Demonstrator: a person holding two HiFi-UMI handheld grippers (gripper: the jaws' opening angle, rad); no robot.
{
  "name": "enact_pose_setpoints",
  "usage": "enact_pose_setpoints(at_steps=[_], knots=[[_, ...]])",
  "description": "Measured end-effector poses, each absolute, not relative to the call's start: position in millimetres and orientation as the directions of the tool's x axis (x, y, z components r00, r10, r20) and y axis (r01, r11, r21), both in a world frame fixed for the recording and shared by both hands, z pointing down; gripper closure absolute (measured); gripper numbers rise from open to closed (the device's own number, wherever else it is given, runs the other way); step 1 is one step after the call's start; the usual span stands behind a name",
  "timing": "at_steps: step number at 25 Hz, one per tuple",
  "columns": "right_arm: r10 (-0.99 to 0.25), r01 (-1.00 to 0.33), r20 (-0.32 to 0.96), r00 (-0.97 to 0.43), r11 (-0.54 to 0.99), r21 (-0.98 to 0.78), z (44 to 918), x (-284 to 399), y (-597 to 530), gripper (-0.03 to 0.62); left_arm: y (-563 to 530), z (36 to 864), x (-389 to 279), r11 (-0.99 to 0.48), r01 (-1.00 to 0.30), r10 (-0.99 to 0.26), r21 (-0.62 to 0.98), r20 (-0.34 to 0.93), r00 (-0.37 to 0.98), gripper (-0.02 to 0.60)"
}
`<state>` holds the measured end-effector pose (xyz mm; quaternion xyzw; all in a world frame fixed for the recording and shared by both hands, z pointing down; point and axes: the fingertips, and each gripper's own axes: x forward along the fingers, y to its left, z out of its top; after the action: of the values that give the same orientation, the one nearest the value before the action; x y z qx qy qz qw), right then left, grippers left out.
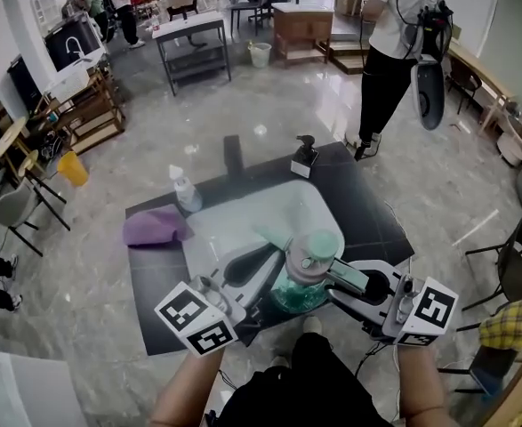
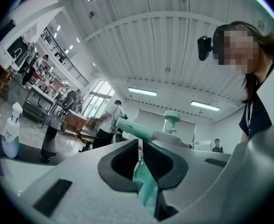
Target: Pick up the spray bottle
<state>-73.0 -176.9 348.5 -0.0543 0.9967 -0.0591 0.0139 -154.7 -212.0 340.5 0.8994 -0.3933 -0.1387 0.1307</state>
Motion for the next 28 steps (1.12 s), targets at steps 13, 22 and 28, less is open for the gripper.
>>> enact_pose_setpoints(at_steps=[13,22,28], knots=[[-0.079,-0.072,-0.049,-0.996,0.99,-0.124,344.8,-49.9,-124.4,0.514,-157.9,334.1,-132.3,-0.633,-0.707,-0.767,0.315,-0.127,0.629,0.563],[-0.026,-0.019,-0.055,-0.998,0.992,-0.127,335.9,-2.4,-94.3,0.513,-124.7,327.7,-85.2,-0.597,-0.737,-0.796,0.317,-0.121,0.593,0.565],[0.007,0.013,-0.049,-0.999,0.992,-0.125,336.5,14.6,-73.0,0.513,-100.8,328.5,-69.0,-0.568,-0.761,-0.819,0.314,-0.126,0.559,0.565]])
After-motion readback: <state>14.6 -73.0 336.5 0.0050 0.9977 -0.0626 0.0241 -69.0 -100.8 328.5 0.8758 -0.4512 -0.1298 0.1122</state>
